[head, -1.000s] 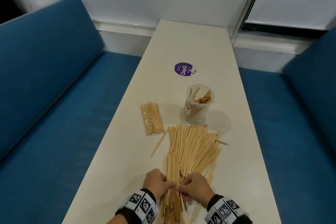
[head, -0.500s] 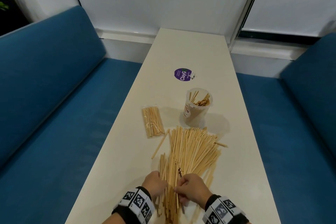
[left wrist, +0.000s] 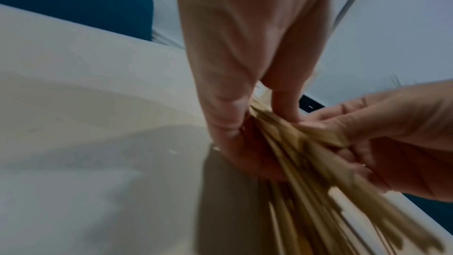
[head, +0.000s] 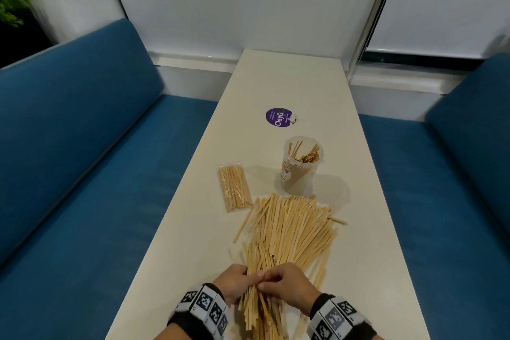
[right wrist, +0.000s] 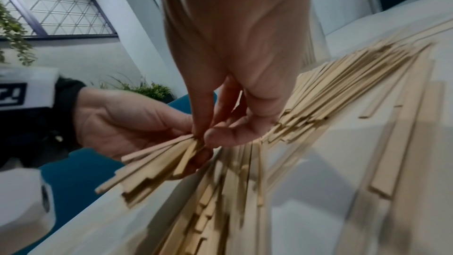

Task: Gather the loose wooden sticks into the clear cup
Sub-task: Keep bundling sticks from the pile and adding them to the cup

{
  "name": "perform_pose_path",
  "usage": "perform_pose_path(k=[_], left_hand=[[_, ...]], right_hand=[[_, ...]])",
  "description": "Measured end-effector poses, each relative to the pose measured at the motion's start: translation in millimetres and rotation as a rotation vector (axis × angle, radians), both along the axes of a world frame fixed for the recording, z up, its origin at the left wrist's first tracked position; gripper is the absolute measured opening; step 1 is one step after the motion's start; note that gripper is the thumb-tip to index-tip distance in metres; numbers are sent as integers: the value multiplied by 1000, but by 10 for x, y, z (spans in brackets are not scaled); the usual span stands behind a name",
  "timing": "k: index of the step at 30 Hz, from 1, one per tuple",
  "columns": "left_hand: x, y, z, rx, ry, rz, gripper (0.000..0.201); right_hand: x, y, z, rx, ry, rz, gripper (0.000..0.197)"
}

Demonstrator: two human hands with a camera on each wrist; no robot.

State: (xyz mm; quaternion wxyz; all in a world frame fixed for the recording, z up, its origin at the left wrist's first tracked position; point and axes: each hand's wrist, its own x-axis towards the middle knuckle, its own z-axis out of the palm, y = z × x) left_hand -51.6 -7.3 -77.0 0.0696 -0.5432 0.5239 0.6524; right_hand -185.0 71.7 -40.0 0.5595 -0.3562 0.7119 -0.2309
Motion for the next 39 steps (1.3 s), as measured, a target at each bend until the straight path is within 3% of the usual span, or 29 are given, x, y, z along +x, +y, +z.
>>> perform_pose_path(k=[2,3,5,8,11,14,19,22,25,35,37,39], left_hand=[[53,-67,-236,4,7,26,64],[56,-82,-222,23,18,43,65],[60,-33,37,55,74,56,30],[41,18,183,36,128,108,39],[25,11,197,17,150,181,25],[40,-8,181,14,164,251,11],[84,-4,210,73,181,286,16],[81,-1,224,39,203,306,15],[43,5,274,-14,201,290,18],[-218,63,550,-116,290,204,31],[-284,69,625,-100,315,199,44],[-331,63,650,-127,303,172,68]], right_hand=[[-7,3,8,-11,-41,-6,12],[-4,6,4,-30,-32,-28,14],[10,9,-6,-89,169,-60,15],[52,11,-35,-90,533,20,18],[137,-4,-57,37,654,206,36],[191,-32,-73,100,639,287,32],[182,-87,-119,175,533,237,17],[63,-73,-11,235,500,242,32],[-49,-20,110,255,432,219,34],[-178,74,545,-109,259,11,42],[-117,40,571,-146,231,-5,38],[-65,-1,581,-167,256,9,29]])
